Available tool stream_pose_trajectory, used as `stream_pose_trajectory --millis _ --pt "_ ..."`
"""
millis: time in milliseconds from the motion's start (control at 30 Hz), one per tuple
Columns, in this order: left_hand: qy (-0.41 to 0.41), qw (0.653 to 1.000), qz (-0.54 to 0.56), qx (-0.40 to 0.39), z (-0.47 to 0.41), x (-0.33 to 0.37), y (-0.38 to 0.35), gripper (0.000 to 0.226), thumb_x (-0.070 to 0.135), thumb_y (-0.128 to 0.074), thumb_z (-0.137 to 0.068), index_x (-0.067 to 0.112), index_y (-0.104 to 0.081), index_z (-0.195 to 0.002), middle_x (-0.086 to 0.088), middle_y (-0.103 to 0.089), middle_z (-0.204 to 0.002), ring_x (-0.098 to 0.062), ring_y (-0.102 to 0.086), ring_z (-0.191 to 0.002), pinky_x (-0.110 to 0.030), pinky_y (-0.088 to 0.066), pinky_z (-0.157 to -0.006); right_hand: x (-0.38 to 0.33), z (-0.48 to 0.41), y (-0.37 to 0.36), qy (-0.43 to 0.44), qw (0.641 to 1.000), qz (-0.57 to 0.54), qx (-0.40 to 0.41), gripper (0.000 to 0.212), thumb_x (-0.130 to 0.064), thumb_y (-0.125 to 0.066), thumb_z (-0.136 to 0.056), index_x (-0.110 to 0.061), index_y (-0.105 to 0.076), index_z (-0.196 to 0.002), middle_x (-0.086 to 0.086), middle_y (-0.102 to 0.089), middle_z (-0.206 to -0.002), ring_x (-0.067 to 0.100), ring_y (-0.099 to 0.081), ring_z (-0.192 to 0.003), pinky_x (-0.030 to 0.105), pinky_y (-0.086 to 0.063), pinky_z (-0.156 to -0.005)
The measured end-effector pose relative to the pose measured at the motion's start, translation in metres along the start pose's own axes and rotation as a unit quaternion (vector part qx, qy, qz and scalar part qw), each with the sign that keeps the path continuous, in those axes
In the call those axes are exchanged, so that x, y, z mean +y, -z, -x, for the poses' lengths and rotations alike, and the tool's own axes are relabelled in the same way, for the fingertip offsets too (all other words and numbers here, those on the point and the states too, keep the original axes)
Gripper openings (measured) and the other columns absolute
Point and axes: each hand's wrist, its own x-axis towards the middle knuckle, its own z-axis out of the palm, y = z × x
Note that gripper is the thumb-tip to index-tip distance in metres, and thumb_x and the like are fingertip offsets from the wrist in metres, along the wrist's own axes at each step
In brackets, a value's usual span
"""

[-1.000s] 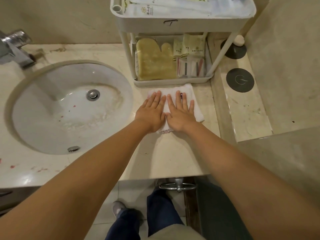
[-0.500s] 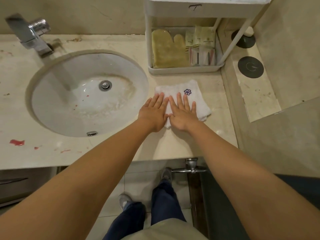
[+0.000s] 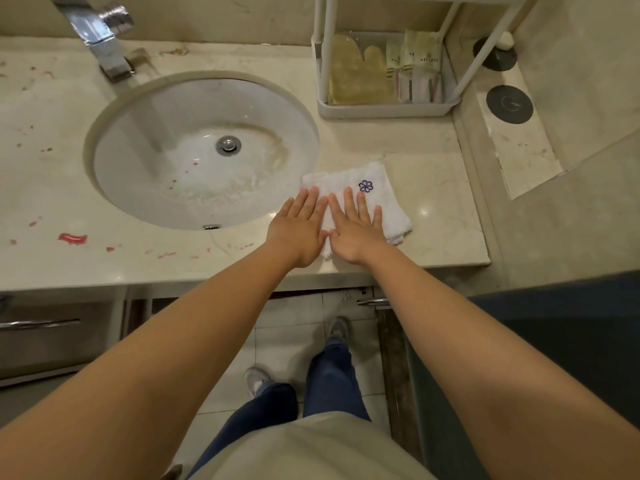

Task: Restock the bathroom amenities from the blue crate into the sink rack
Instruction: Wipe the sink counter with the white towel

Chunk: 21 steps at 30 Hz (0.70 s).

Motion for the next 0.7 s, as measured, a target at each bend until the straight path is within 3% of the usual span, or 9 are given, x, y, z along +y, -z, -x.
stream_pose_trajectory --millis 700 --pt "0.080 0.997 0.018 -0.003 0.118 -0.090 -0.044 0.065 0.044 -0.014 -0.104 0.015 0.019 -0.152 -0.006 0.026 -0.159 -0.021 0.022 -0.147 -0.038 0.007 -0.122 -0.134 0.031 -0.051 0.061 0.997 0.031 -0.043 0.074 -0.031 -0.033 -0.101 -0.028 0.020 -0.152 0.002 0.036 -0.156 0.024 0.034 -0.143 0.052 0.021 -0.115"
